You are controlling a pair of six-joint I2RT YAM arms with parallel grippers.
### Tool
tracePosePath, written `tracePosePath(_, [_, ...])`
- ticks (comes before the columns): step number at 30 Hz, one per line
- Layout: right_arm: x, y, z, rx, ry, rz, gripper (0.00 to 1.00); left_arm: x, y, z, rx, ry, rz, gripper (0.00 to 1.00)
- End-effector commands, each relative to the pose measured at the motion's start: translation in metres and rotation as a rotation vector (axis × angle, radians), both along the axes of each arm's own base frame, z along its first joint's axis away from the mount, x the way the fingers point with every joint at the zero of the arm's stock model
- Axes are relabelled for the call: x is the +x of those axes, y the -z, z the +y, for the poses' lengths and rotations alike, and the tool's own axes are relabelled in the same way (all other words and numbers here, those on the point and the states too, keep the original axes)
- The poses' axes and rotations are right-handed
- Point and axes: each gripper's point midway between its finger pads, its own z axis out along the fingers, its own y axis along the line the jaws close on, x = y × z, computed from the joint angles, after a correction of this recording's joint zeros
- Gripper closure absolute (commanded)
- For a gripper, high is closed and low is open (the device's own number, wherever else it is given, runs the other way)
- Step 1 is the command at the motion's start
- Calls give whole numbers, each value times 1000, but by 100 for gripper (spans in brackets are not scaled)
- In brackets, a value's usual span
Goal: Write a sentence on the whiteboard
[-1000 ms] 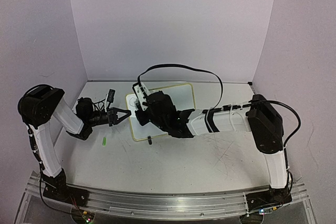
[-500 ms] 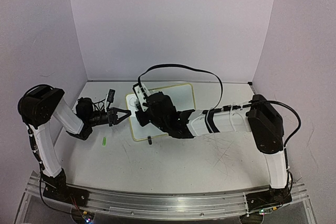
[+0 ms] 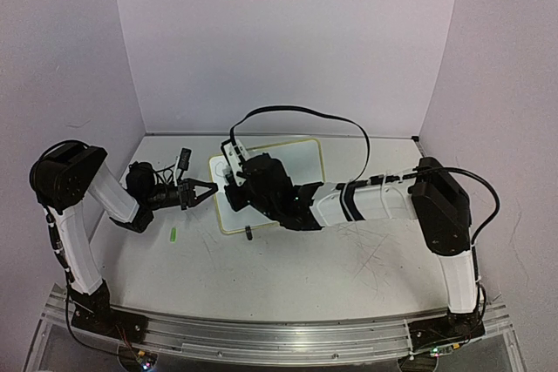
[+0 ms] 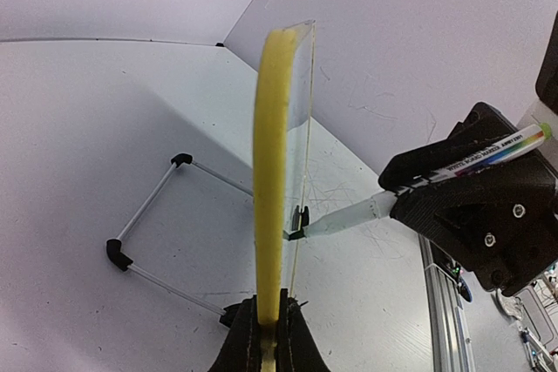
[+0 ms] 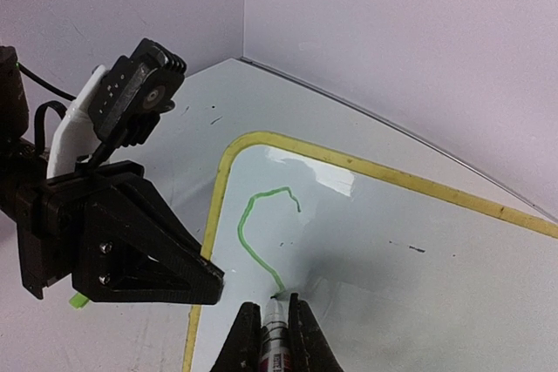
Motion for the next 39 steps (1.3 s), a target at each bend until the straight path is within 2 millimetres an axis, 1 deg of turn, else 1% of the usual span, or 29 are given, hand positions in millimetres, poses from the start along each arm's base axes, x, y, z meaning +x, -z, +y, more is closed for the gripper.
tracePosePath(1, [2,-5,7,27,1,7,100,-1,-12,-3,3,17,-59,100])
tracePosePath(12, [5,-4,17,31,-8,8,100,-1,-12,-3,6,16,-60,100])
tracePosePath(18, [7,-6,27,39,-25,6,100,-2,-12,-3,7,16,-59,100])
tracePosePath(22, [6,-12,30,46,-39,1,100,-2,-11,-2,9,15,-59,100])
tracePosePath(23, [3,-16,31,53,-55,1,100,-1,-12,-2,9,13,-61,100])
tracePosePath(24, [-1,-25,31,68,-70,-6,100,-1,-11,-2,10,13,-60,100])
tracePosePath(26, [-9,-43,26,108,-82,-18,100,-2,-11,-3,11,14,-59,100])
tracePosePath(28, [-14,-61,16,146,-81,-25,100,-1,-10,-2,12,12,-58,100])
tracePosePath(29, [-17,-73,9,167,-78,-36,100,-1,-10,-2,13,12,-57,100])
tracePosePath(31, [-18,-79,-1,174,-63,-45,100,-1,-10,-3,13,12,-58,100])
tracePosePath(32, [-17,-80,-6,172,-53,-49,100,-1,-10,-3,13,12,-57,100])
tracePosePath(35, [-9,-72,-13,146,-29,-52,100,-1,-10,-2,14,12,-58,100])
tracePosePath(39, [-1,-64,-12,119,-9,-64,100,-2,-10,-2,14,13,-58,100])
